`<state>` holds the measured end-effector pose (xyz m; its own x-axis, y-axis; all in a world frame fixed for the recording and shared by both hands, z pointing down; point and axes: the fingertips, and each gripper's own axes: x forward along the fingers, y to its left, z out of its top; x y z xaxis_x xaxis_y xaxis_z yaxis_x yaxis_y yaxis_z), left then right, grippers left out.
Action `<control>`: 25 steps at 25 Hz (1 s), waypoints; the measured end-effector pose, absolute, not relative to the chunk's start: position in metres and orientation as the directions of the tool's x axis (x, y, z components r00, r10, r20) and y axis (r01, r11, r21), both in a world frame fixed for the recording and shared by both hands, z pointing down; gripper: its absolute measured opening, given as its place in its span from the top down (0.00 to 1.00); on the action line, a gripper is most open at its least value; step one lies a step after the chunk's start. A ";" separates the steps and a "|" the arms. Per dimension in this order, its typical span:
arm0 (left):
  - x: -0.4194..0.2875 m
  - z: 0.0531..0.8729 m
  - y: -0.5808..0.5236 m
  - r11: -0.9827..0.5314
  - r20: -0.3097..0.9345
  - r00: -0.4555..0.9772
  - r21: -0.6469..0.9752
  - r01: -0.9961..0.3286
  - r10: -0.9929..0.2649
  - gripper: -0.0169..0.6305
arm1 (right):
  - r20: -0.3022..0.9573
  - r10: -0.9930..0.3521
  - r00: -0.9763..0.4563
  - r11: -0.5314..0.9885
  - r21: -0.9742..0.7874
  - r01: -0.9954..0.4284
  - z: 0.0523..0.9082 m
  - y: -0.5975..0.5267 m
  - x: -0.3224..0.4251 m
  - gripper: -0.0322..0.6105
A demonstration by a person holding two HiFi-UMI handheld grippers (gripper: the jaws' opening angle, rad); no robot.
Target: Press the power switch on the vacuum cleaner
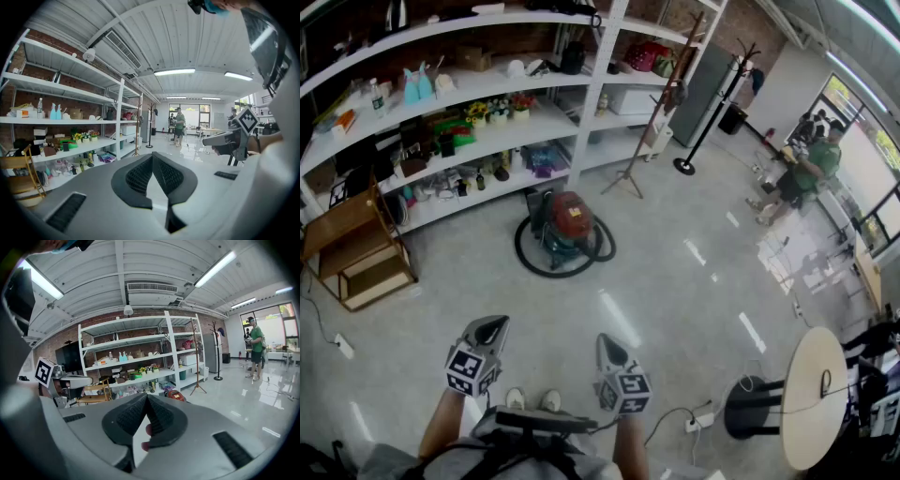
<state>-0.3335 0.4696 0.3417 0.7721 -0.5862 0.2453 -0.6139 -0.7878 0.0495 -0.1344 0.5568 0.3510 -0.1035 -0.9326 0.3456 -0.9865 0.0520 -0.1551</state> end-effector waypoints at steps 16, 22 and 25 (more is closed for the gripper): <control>-0.309 0.351 0.468 -0.791 0.263 0.774 0.060 -0.609 -0.576 0.96 | 0.270 -0.959 -0.088 0.036 -0.193 -0.981 0.347 0.555 -0.105 0.93; -0.296 0.356 0.462 -0.786 0.269 0.766 0.050 -0.617 -0.584 0.96 | 0.259 -0.961 -0.099 0.053 -0.180 -0.982 0.348 0.548 -0.090 0.93; -0.288 0.362 0.462 -0.779 0.272 0.759 0.051 -0.625 -0.592 0.96 | 0.256 -0.961 -0.110 0.066 -0.174 -0.982 0.350 0.545 -0.081 0.93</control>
<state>-0.2884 0.4622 0.3623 0.7589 -0.5917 0.2718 -0.6254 -0.7786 0.0510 -0.0812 0.5448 0.3502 -0.1099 -0.9605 0.2556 -0.9825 0.0659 -0.1744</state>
